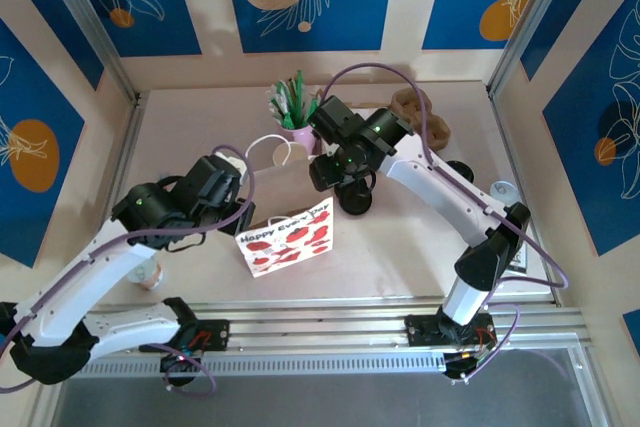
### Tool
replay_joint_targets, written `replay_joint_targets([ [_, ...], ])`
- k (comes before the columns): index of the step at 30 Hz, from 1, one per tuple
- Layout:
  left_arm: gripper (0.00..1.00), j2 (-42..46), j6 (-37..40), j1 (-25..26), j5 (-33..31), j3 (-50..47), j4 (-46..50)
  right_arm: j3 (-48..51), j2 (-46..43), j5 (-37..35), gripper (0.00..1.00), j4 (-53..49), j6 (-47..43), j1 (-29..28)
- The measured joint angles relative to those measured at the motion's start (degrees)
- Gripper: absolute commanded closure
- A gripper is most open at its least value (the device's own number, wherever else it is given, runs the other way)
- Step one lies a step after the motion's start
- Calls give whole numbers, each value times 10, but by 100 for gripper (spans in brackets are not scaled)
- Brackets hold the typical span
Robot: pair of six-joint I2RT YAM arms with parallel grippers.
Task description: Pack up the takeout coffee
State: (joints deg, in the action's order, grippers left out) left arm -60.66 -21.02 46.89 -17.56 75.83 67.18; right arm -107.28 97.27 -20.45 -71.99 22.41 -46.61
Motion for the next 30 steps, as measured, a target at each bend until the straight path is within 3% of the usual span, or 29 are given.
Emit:
replay_joint_targets([
  [13,94,-25,4,-3,0,18,8,-10,16,16,65,0,-5,-4],
  [19,100,-19,5,-4,-5,26,7,-13,15,14,68,6,2,-28],
  [23,100,-5,5,-4,-5,25,1,-4,-2,8,57,9,16,-40],
  [26,100,-2,5,-4,-7,23,-8,12,-33,-5,36,9,31,-40],
  [30,100,-3,10,-8,-6,14,-18,37,-83,-25,17,7,42,-17],
])
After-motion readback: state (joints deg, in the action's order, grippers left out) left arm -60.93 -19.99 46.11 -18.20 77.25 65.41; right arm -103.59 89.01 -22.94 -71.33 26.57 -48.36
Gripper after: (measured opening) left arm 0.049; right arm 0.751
